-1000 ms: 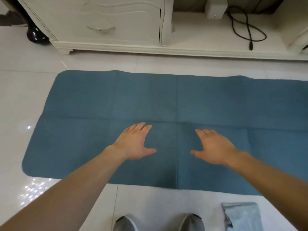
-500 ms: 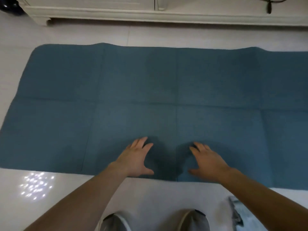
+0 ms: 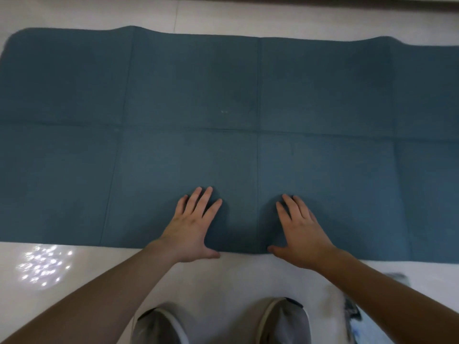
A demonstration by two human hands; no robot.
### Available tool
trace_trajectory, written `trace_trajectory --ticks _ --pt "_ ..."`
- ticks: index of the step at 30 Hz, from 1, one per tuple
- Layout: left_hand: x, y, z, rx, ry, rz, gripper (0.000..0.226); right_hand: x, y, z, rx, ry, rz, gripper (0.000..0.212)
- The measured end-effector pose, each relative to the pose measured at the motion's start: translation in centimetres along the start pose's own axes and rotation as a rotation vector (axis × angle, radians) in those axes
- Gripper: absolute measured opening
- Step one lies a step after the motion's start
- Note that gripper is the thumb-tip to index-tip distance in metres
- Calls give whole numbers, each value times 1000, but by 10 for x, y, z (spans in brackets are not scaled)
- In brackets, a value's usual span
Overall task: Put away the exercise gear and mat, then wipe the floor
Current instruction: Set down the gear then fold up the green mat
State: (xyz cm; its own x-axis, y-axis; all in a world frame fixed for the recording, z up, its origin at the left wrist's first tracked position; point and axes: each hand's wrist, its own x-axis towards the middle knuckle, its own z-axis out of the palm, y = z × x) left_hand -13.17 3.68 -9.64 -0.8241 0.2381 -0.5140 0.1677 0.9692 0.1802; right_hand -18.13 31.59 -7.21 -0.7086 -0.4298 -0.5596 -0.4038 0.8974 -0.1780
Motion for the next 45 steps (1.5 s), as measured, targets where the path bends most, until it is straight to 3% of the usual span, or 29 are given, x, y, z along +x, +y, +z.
trace_trajectory --ticks 6,11,14,23,26,33,39,45 --pt "0 0 -3 7 8 14 120 1 -1 1 -21 -3 -1 116" --pt "-4 -6 -3 -17 45 135 87 -3 1 2 -53 -33 -51 124" --pt "-4 -12 -8 -96 64 168 67 -4 0 2 -40 -29 -70 118" --pt "-4 -8 1 -176 157 251 41 -6 -1 -2 7 -44 -89 103" --pt "-3 -6 -1 -155 187 285 32 -9 0 -4 28 -49 -111 96" --pt "-9 -2 -40 -226 65 203 20 -17 1 -22 109 -24 -156 59" --pt "-1 -5 -82 -198 107 191 18 -8 9 -56 210 104 -124 48" --pt "11 -5 -129 -184 172 144 17 2 14 -114 215 127 -111 22"
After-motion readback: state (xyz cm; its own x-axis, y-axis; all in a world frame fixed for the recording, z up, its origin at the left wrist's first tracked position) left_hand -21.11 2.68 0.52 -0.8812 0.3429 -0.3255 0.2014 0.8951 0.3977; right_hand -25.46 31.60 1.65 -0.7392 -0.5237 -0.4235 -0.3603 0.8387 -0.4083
